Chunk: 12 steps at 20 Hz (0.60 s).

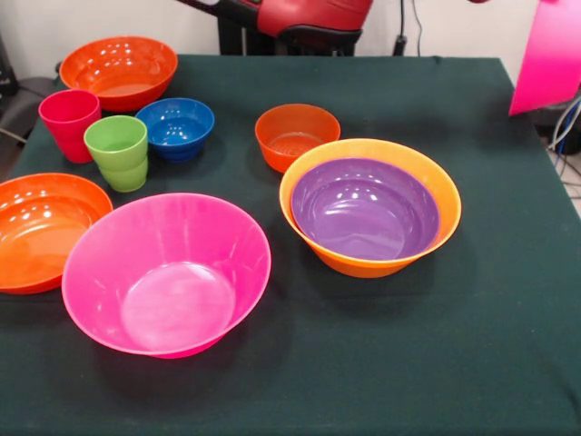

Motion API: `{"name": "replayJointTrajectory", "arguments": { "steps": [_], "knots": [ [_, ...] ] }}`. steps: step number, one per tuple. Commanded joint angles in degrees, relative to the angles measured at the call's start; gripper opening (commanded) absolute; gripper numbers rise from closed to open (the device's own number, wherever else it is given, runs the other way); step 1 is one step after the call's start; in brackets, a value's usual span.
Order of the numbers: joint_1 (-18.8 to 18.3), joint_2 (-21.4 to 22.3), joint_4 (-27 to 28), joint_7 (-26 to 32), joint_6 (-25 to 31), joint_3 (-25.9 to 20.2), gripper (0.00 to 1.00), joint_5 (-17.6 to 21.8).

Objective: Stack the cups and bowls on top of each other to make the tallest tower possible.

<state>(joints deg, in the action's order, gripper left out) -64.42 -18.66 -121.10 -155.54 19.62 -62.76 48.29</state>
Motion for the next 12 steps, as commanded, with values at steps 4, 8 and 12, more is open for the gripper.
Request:
{"name": "replayJointTrajectory", "arguments": {
  "steps": [4, 8, 12],
  "knots": [
    [-1.0, 0.2, 10.2, 23.7, 11.0, -0.4, 0.0, -3.0],
    [-2.1, -0.8, 11.3, 27.3, 12.9, 0.5, 0.0, -3.4],
    [-3.3, -3.1, 13.8, 32.8, 14.6, 2.4, 0.0, -3.8]
  ]
}}
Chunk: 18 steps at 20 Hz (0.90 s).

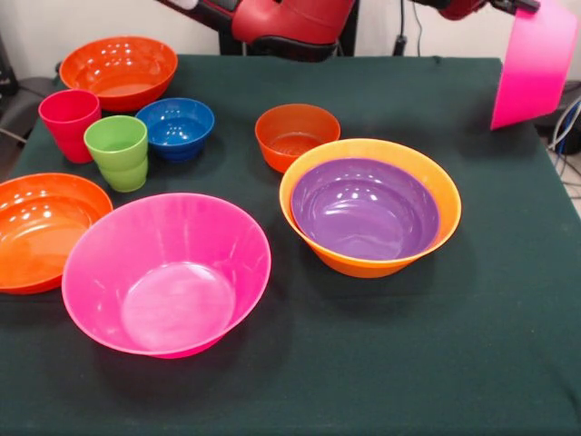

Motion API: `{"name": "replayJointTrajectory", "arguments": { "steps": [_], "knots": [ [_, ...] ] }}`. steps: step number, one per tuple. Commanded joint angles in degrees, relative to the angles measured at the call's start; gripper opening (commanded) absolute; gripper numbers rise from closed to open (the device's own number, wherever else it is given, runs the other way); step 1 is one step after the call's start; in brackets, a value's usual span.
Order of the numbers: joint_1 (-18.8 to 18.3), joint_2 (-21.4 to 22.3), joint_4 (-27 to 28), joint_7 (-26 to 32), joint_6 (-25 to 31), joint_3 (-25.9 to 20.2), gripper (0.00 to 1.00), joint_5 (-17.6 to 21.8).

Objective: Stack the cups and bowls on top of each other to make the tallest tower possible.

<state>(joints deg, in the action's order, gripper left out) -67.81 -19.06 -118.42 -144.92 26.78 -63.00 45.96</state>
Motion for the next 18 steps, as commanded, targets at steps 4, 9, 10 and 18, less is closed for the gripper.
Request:
{"name": "replayJointTrajectory", "arguments": {
  "steps": [4, 9, 10, 18],
  "knots": [
    [-0.8, -3.7, 12.5, 26.6, 8.7, 4.0, 0.0, -2.6],
    [-0.8, -4.6, 13.8, 30.5, 8.9, 5.7, 0.0, -4.2],
    [-0.7, -4.7, 13.9, 31.0, 8.6, 5.9, 0.0, -4.4],
    [-1.9, -5.6, 16.7, 38.9, 11.0, 8.0, 0.0, -6.5]
  ]
}}
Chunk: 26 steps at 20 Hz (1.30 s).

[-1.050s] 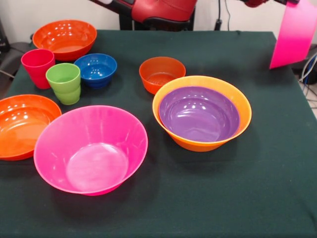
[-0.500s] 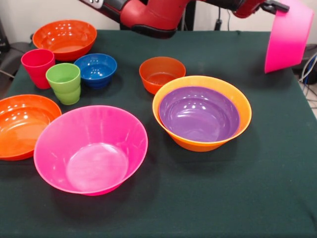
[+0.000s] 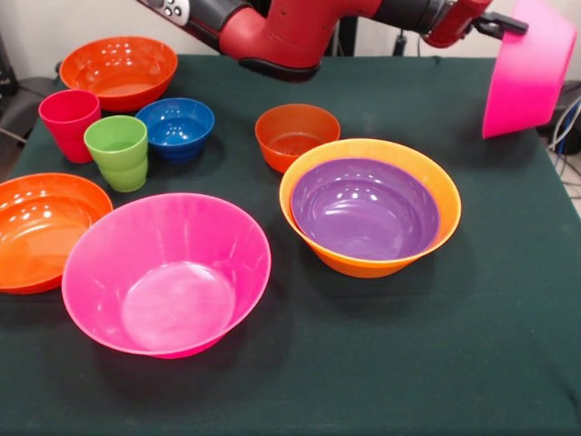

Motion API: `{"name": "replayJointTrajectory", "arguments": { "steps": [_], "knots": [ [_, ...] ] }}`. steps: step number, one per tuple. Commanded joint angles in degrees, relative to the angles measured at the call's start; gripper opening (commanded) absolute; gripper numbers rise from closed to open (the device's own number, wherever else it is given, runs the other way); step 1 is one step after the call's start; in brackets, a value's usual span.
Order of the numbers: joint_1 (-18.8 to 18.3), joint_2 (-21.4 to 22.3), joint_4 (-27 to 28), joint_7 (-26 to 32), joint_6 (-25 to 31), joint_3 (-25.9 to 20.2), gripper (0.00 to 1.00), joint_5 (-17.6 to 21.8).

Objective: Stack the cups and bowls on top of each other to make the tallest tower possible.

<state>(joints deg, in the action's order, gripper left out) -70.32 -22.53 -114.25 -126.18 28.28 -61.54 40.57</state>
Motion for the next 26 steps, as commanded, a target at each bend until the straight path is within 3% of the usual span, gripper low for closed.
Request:
{"name": "replayJointTrajectory", "arguments": {
  "steps": [1, 15, 26],
  "knots": [
    [0.7, -1.7, 13.0, 21.4, 11.0, 6.7, 0.0, -1.8],
    [1.6, 0.1, 17.2, 32.6, 30.4, 7.3, 0.0, -9.8],
    [1.9, 3.3, 18.6, 34.7, 33.1, 5.9, 0.0, -9.0]
  ]
}}
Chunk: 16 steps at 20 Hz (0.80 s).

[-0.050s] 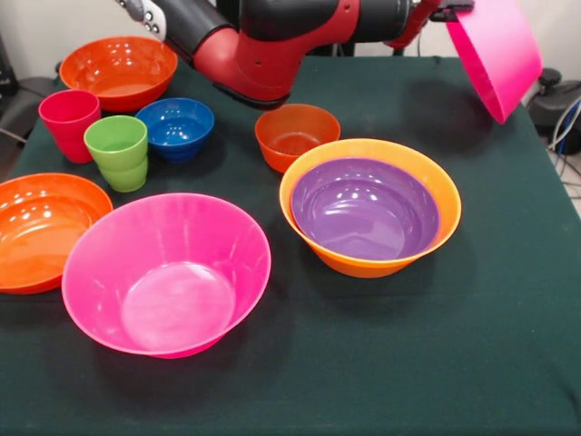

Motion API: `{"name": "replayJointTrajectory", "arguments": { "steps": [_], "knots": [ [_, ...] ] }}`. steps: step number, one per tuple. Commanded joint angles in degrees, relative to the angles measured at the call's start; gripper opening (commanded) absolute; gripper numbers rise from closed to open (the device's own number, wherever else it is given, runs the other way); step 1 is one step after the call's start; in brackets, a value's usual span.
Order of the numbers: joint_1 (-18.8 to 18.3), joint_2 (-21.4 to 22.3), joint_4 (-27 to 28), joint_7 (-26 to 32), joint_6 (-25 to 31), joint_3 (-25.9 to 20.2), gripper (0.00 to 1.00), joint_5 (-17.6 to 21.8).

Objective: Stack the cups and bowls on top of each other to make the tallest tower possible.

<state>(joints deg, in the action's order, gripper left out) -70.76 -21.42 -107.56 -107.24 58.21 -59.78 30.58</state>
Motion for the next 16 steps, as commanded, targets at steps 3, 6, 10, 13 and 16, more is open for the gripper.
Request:
{"name": "replayJointTrajectory", "arguments": {
  "steps": [3, 6, 10, 13, 16],
  "knots": [
    [2.5, 3.1, 11.8, 15.6, 1.9, 3.9, 0.0, 1.1],
    [2.7, 3.5, 12.1, 15.8, 1.2, 3.7, 0.0, 1.2],
    [3.2, 4.0, 13.5, 17.4, 1.1, 3.1, 0.0, 1.8],
    [3.8, 5.0, 14.1, 18.0, 1.1, 2.6, 0.0, 2.3],
    [3.7, 5.2, 13.9, 18.1, 0.8, 2.5, 0.0, 2.5]
  ]
}}
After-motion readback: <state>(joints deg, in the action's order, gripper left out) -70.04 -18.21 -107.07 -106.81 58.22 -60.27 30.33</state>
